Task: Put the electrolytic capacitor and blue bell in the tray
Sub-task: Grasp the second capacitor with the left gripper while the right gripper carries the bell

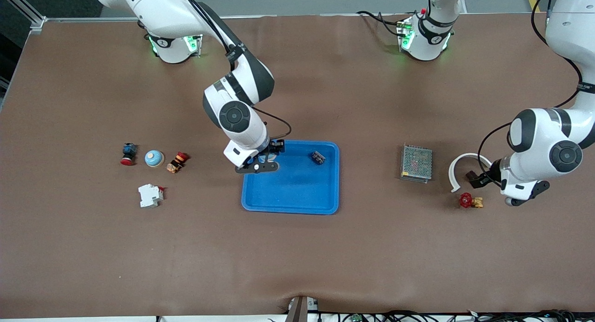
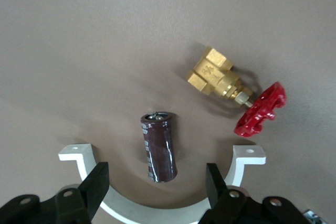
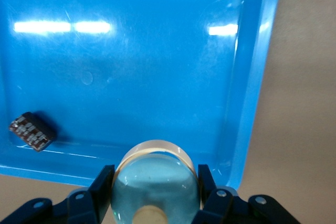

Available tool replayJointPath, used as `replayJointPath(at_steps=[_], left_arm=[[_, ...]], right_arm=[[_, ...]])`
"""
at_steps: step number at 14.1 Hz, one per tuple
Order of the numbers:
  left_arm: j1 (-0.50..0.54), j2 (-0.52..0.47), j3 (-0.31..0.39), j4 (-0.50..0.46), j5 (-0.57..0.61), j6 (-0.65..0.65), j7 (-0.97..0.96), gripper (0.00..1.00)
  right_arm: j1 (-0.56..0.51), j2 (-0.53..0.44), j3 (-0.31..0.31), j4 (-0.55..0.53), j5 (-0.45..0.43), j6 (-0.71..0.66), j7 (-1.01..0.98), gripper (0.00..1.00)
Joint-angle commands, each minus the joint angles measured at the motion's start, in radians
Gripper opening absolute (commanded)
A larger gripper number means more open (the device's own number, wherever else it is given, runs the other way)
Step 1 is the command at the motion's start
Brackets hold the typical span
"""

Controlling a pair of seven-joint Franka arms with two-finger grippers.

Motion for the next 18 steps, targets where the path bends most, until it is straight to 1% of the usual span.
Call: replayJointPath(at_steps=[1,5,6,10,11,14,15,18], left_arm=[[0.02,-0.011,-0.01,-0.054,0.014,0.066,0.007,0.73],[0.026,0.009,-0.007,-0.066,0.018,0.097,0.009,0.67],[0.026,0.012,-0.007,-0.066,0.018,0.097,0.009,0.63],[0.028,0.039,-0.004,-0.057,0.043,0.113,0.006,0.58],[0.028,0.041,-0.003,-0.057,0.043,0.117,0.006,0.52],[0.025,0.039,-0.004,-0.056,0.043,0.117,0.0,0.07],[0.022,0.038,-0.004,-0.054,0.043,0.117,-0.004,0.0],[0.008,0.013,-0.016,-0.04,0.041,0.095,-0.014,0.0]], right_arm=[[0.018,0.003,-0.012,-0.026,0.001,0.038,0.025,0.28],[0.021,0.013,-0.013,-0.077,-0.014,0.104,0.024,0.29],[0.019,0.019,-0.013,-0.078,-0.026,0.111,0.025,0.29],[0.025,0.043,-0.013,-0.078,-0.028,0.14,0.025,0.29],[0.025,0.052,-0.016,-0.078,-0.03,0.147,0.025,0.29],[0.025,0.08,-0.018,-0.077,-0.036,0.177,0.025,0.29],[0.027,0.088,-0.018,-0.077,-0.037,0.183,0.025,0.29],[0.036,0.1,-0.024,-0.075,-0.045,0.19,0.025,0.29]])
